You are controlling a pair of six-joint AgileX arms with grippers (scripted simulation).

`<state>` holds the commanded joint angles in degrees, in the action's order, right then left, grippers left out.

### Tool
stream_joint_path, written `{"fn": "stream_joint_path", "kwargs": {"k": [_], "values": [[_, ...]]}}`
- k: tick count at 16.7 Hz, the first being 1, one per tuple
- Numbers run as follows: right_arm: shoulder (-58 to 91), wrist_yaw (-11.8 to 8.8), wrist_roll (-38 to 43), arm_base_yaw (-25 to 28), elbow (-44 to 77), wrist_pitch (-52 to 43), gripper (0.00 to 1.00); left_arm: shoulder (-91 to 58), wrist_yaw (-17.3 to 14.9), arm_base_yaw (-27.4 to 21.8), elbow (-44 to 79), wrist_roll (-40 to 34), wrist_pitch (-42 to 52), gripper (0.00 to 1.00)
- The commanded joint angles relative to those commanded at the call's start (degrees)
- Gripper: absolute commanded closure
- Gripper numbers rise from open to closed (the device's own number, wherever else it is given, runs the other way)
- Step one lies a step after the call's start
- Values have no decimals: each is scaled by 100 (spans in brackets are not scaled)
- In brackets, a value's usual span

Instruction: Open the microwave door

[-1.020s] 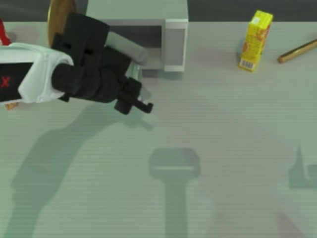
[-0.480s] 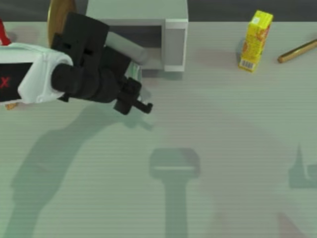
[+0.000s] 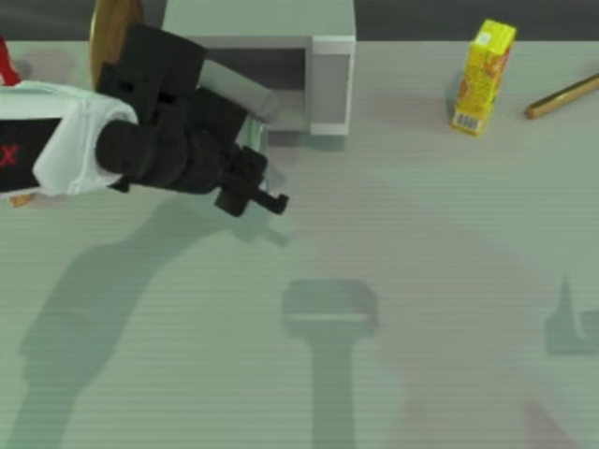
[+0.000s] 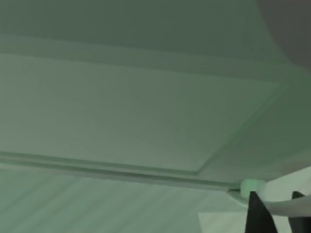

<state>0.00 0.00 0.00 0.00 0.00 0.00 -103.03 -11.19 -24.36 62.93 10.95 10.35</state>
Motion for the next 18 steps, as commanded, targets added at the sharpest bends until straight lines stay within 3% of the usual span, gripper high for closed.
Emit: {"fn": "stream_joint_path", "kwargs": {"k": [10, 18], "values": [[0, 0, 0, 0, 0, 0, 0, 94, -317, 173, -100, 398, 83, 100], [0, 0, 0, 0, 0, 0, 0, 94, -319, 174, -101, 402, 84, 100]]}}
